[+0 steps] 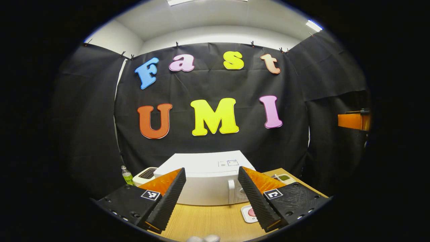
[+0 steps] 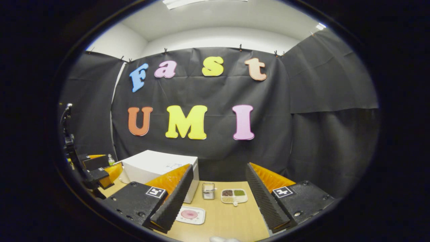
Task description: Open the microwave oven with the left hand, put the food in, and close the microwave oven.
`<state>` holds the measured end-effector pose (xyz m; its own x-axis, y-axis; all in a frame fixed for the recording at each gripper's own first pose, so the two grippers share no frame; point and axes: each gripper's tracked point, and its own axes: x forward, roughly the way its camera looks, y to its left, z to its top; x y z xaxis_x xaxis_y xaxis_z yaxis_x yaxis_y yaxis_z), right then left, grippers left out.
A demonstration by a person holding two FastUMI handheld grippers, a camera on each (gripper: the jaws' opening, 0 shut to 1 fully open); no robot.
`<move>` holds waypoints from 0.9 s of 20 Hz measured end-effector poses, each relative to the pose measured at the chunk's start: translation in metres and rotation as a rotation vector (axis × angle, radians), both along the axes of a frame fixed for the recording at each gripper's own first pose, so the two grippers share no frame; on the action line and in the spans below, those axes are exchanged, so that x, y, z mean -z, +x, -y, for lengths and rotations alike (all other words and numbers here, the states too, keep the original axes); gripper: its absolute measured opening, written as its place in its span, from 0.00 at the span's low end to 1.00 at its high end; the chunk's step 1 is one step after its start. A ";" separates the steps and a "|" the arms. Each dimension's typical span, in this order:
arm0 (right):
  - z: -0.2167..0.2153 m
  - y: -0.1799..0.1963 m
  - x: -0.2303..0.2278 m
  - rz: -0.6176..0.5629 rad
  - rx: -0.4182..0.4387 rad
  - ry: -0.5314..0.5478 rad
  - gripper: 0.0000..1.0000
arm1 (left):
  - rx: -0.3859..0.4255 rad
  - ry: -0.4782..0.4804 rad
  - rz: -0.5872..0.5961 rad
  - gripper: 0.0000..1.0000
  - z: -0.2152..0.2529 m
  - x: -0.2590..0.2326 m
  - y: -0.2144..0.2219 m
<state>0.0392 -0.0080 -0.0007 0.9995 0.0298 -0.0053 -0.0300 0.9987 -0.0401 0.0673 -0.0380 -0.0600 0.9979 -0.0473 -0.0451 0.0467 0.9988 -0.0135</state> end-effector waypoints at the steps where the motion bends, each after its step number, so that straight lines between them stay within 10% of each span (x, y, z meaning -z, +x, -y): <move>1: 0.000 0.002 0.001 -0.004 0.000 0.002 1.00 | 0.013 0.004 0.006 0.96 0.006 0.008 0.007; 18: 0.061 -0.023 0.019 -0.116 0.156 -0.101 0.96 | 0.049 0.011 -0.163 0.89 0.076 0.186 0.155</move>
